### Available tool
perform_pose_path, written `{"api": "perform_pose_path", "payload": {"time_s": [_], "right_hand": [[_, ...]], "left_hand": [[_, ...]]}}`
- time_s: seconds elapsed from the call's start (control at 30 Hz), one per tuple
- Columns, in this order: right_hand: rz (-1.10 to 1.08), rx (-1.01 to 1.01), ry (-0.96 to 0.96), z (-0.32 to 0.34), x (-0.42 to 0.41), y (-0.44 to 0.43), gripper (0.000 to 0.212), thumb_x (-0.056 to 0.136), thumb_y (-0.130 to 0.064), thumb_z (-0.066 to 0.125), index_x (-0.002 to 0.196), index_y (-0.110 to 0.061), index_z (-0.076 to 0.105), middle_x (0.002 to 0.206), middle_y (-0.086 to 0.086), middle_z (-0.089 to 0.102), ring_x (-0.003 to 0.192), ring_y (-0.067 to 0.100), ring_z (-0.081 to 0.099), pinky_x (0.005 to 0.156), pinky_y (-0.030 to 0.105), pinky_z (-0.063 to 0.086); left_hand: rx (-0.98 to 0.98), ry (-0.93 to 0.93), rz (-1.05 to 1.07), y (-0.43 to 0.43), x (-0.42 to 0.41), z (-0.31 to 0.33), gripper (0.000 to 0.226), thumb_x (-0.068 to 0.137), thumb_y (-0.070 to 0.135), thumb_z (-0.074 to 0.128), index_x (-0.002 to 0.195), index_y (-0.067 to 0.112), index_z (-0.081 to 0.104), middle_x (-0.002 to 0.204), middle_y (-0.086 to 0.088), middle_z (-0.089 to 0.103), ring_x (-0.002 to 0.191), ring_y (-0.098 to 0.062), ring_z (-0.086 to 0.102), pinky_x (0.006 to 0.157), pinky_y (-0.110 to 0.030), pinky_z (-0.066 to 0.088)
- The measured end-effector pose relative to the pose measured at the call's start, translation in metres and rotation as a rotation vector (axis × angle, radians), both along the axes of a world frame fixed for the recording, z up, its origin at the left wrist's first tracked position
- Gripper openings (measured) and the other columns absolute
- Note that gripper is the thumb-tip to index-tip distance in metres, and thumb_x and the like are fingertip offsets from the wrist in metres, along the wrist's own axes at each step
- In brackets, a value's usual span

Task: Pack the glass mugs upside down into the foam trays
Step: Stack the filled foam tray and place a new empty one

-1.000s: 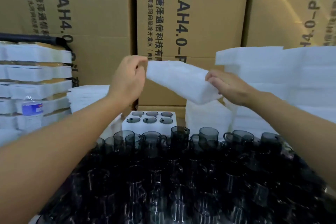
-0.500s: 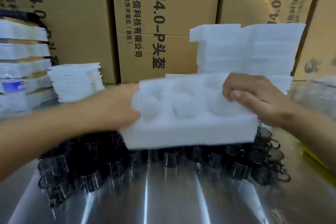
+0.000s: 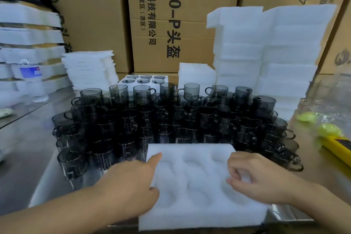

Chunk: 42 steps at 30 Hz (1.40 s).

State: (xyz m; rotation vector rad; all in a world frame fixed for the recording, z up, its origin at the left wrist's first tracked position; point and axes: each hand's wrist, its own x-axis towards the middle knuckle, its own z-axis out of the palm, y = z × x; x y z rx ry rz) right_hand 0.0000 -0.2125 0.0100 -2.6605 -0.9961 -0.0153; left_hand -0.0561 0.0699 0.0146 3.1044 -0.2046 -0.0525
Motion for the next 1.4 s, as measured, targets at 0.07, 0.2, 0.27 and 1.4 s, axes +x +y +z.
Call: {"api": "perform_pose_path", "payload": {"time_s": [0.07,0.2,0.27,1.4], "right_hand": [[-0.06,-0.061,-0.057,0.003,0.004,0.006,0.032,0.086,-0.041,0.055,0.062,-0.027,0.04,0.073,-0.011,0.048,0.073,0.005,0.047,0.073,0.025,0.041],[-0.088,-0.064,-0.349,0.018,0.018,0.028,0.032,0.082,-0.028,0.054,0.054,-0.019,0.041,0.067,-0.007,0.052,0.068,0.018,0.05,0.073,0.029,0.037],[-0.124,0.011,-0.399,0.024,0.032,0.043,0.031,0.085,-0.027,0.057,0.058,-0.018,0.044,0.068,-0.003,0.053,0.066,0.02,0.05,0.067,0.03,0.034],[-0.182,0.538,0.012,0.038,0.082,0.108,0.016,0.095,-0.022,0.052,0.085,-0.034,0.055,0.103,-0.002,0.059,0.088,0.011,0.058,0.082,0.022,0.044]], "left_hand": [[0.022,-0.022,0.004,-0.001,0.005,-0.003,0.07,0.089,0.037,0.041,0.151,0.034,0.008,0.082,0.011,0.046,0.094,-0.019,0.053,0.08,-0.031,0.041],[0.028,-0.045,-0.021,0.003,0.01,-0.004,0.063,0.086,0.037,0.044,0.145,0.037,0.024,0.069,0.01,0.04,0.075,-0.017,0.047,0.065,-0.03,0.035],[0.01,-0.073,-0.046,0.003,0.011,-0.006,0.061,0.084,0.036,0.045,0.143,0.037,0.029,0.068,0.011,0.042,0.078,-0.016,0.051,0.066,-0.029,0.037],[-0.112,-0.013,-0.014,0.015,0.041,-0.001,0.048,0.083,0.038,0.052,0.131,0.04,0.05,0.045,0.013,0.061,0.043,0.018,0.046,0.057,-0.012,0.041]]}}
